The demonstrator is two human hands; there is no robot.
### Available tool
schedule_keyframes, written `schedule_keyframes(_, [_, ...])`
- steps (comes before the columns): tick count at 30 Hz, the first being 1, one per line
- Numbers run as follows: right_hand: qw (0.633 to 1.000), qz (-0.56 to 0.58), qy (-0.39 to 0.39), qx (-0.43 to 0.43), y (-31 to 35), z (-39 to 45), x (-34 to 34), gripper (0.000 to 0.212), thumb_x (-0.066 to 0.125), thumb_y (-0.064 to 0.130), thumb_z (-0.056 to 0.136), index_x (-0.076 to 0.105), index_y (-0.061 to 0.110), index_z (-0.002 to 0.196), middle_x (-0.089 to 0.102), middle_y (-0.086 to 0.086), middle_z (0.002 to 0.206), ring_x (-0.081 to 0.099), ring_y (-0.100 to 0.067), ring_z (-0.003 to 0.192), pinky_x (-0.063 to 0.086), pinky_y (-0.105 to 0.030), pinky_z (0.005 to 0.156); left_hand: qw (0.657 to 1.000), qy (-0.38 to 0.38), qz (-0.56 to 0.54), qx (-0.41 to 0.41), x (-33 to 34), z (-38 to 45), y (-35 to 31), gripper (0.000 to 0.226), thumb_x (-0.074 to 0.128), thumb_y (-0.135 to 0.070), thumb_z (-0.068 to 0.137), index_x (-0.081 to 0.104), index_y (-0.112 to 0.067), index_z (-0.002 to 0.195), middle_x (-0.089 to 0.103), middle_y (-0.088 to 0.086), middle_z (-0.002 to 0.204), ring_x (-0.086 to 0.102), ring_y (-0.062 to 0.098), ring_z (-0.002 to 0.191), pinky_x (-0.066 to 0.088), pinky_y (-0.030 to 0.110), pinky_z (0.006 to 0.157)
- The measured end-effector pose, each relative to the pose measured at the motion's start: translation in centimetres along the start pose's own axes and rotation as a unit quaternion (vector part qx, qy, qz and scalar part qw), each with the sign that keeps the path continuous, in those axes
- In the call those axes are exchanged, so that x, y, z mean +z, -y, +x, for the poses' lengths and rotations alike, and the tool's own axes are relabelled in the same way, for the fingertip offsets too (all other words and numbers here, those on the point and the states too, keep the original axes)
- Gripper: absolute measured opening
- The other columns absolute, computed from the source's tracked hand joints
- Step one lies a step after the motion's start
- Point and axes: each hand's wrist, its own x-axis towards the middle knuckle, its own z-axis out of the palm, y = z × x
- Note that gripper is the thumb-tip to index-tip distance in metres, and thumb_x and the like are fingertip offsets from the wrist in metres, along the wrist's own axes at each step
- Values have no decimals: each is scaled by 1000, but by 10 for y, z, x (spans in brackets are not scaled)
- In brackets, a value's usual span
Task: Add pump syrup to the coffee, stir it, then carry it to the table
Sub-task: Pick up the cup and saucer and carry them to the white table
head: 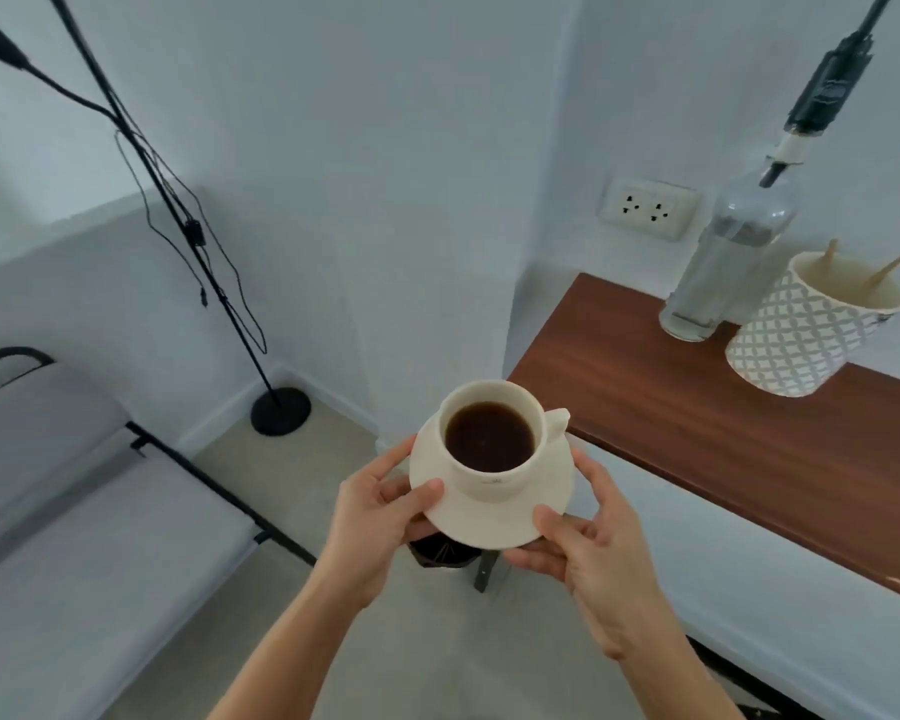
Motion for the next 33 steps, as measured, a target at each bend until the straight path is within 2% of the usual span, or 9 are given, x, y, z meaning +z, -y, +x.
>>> schedule_keyframes(3, [998,-4,55,5,-7,-8,45,63,58,-8,94,43,31,141,69,-32,111,77,-37,81,64,-37,61,999,-38,-12,22,-50,-28,-6,52,68,2,90,59,-21,136,79,16,105,77,30,94,64,37,75])
schedule_keyframes(8, [991,-35,129,15,-31,-39,137,68,58,-7,94,37,29,148,77,-24,90,78,-36,77,66,-42,68,991,-111,-55,53,-144,-93,-16,54,67,6,90,57,-16,138,80,14,99,79,24,83,63,30,65])
schedule_keyframes(12, [980,-36,194,27,-60,-79,220,67,58,-8,94,39,28,147,74,-28,101,77,-38,82,65,-46,71,981,-167,-66,70,-228,-157,-17,54,68,5,89,59,-16,137,79,18,102,78,25,82,65,34,67])
schedule_keyframes(16, [964,-33,261,43,-94,-123,303,64,57,-9,94,42,26,145,71,-31,104,77,-36,81,65,-41,65,965,-238,-74,80,-310,-225,-13,54,70,5,88,60,-16,137,78,19,103,78,28,85,65,37,72])
schedule_keyframes(23, [920,-71,378,78,-150,-192,430,66,58,-10,93,41,27,145,71,-30,99,77,-34,74,64,-37,61,921,-357,-123,93,-427,-338,4,53,70,6,87,61,-14,135,79,14,95,78,22,79,64,30,65])
schedule_keyframes(29, [864,-126,476,103,-198,-243,541,63,58,-6,94,41,31,142,74,-29,96,77,-39,78,65,-36,60,869,-459,-155,101,-517,-416,24,50,70,6,87,62,-22,127,75,28,108,75,28,81,65,34,69])
schedule_keyframes(33, [832,-150,521,117,-236,-269,610,64,57,-6,94,38,32,143,77,-26,87,77,-38,77,65,-35,60,843,-502,-165,98,-581,-451,40,52,71,6,87,61,-21,131,74,29,108,75,30,86,65,36,70])
